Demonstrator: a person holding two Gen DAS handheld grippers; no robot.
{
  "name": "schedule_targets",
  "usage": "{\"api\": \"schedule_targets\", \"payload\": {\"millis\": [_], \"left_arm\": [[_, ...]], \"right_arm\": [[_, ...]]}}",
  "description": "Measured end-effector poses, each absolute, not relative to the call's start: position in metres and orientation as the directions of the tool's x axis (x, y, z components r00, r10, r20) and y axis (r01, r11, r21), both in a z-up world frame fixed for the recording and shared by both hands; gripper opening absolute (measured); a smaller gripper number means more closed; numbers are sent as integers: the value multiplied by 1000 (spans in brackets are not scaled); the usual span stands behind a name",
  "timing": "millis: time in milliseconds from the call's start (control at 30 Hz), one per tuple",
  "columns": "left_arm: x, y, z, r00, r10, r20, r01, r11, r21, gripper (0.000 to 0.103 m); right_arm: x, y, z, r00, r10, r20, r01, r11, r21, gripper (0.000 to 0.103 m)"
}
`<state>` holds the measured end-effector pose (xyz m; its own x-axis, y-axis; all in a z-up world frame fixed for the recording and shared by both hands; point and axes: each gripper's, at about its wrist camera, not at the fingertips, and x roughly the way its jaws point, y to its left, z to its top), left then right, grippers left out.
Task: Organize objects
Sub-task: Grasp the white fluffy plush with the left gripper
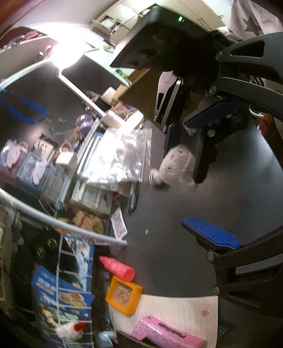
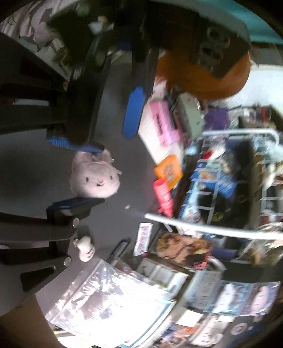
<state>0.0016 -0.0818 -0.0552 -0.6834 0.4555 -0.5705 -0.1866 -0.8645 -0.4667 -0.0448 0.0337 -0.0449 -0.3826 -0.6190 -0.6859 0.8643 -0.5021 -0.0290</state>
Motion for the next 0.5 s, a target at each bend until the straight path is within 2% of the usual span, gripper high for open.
{"api": "schedule_targets", "payload": {"millis": [233,367,500], "left_arm": [[6,-49,-30,-677,503,-537,-266,-848,-458,80],[5,-24,-16,-660,548,-514,-333,-826,-455,64],[1,8,2,-651,557,-515,-383,-827,-411,60]], "right_arm": [[-9,59,-12,-413,-670,-617,879,-471,-78,36],[0,82,2,-457,-675,-579,863,-494,-104,36],[1,108,14,-483,-679,-553,847,-522,-99,36]]}}
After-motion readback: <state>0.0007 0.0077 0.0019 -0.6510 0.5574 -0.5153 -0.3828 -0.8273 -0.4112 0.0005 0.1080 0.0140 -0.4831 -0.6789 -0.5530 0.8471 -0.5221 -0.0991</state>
